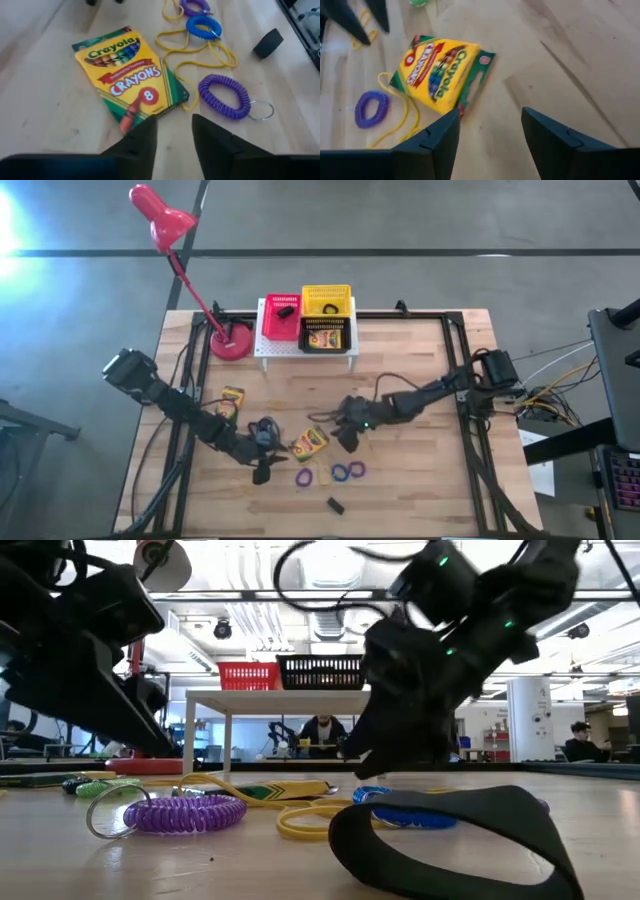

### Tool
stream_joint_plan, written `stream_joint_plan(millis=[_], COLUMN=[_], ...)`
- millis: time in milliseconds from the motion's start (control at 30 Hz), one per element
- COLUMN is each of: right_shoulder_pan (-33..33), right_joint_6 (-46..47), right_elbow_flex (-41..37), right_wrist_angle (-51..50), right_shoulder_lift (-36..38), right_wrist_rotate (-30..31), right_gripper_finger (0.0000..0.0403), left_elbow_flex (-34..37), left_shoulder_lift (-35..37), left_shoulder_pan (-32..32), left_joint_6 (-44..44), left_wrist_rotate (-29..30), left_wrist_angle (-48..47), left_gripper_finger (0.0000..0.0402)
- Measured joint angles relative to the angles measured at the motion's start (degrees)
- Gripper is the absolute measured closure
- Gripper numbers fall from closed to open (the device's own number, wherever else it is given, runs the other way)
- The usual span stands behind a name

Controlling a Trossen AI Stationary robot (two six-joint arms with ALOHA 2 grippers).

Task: Pick & Place Office Desk Supplies
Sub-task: Put the right crayon box into the black bin on the shelf

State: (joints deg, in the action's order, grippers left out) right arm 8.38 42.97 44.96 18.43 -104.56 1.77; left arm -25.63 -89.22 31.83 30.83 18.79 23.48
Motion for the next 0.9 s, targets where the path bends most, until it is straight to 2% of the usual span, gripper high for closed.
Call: stream_joint_plan(millis=[300,467,667,800,900], right_shoulder_pan=[-4.1,-4.2,-4.2,-3.9,-3.0], right_joint_6=[4.2,6.8,5.1,2.7,1.6], right_elbow_flex=[6.5,10.9,13.6,12.9,11.4], right_wrist_angle=[0.3,-1.1,-2.6,-3.5,-4.7], right_shoulder_lift=[-7.4,-12.2,-13.9,-11.1,-8.6], right_wrist_rotate=[-15.8,-20.1,-21.2,-20.8,-18.1], right_gripper_finger=[0.0167,0.0169,0.0190,0.0218,0.0249], left_elbow_flex=[-4.1,-6.5,-6.6,-6.5,-6.4], left_shoulder_lift=[-10.8,-14.0,-14.2,-14.2,-14.2], left_shoulder_pan=[-0.7,-2.7,-3.9,-4.1,-4.2], left_joint_6=[0.3,0.8,-0.9,-2.1,-2.4], left_wrist_rotate=[-0.4,0.7,1.5,2.4,3.2], left_wrist_angle=[1.7,2.4,2.5,3.1,4.0], left_gripper_finger=[0.0365,0.0394,0.0396,0.0394,0.0394])
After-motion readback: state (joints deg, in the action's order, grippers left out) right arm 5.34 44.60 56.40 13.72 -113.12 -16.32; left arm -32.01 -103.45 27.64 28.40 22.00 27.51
